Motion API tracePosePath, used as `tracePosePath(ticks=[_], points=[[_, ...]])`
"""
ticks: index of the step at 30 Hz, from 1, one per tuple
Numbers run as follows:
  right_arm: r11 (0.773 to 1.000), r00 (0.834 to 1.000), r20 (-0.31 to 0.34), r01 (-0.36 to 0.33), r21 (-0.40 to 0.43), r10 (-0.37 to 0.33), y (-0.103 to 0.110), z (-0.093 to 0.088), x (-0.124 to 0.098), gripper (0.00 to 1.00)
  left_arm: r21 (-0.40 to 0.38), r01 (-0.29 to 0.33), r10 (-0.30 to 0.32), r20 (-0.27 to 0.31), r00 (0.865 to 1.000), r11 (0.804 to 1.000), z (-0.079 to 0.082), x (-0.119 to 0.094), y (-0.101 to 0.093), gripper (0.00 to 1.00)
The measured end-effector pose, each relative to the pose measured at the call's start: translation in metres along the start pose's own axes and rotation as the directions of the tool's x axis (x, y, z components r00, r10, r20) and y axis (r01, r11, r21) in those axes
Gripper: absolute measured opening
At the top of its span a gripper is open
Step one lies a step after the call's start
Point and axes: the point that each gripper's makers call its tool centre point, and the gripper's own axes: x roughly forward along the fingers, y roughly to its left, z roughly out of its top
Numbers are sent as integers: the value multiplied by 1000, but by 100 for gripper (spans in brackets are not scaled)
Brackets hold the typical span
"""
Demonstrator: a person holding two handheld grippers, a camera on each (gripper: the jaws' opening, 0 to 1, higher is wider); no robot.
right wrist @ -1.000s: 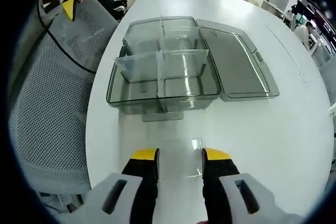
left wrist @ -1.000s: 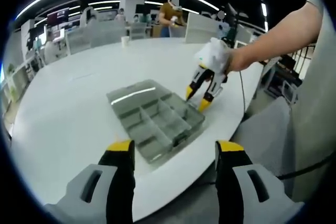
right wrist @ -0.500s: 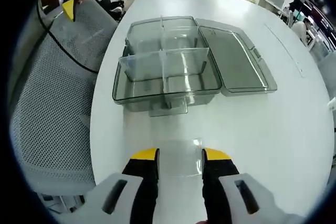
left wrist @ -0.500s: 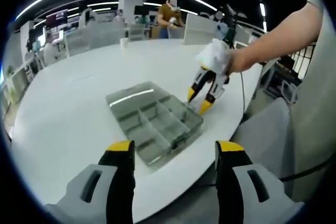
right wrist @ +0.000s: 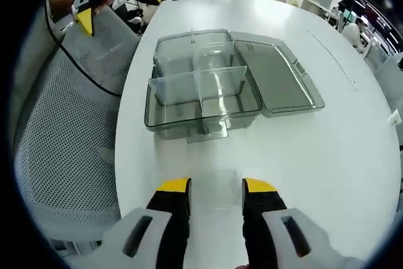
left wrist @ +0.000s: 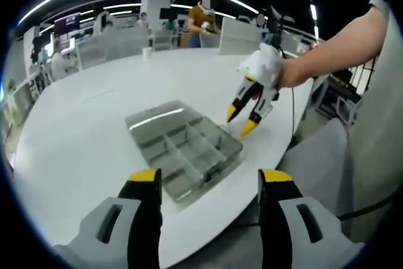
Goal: Insert the divider into the dual guide fixture by aligning both edges with the guide slots and pushing it downward to the bottom, including one-sided entry, uneven engagement, binding, and posture correction.
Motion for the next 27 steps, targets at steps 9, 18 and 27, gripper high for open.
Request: tracePosePath(ticks=[9,18,27], points=[[1000,999,30,22,0,-22,8,8,-9,27,-4,16,-16,1,1000,1000,2,2,-5,60],[998,997,66,52,-24,-51,17,27,-18,27,-5,32,-32,-3,999,999,3,6,-10,59],[995,991,107,90,-47,-85,29,48,-26,27,8,44,-44,0,999,999,8,11,-13,58]])
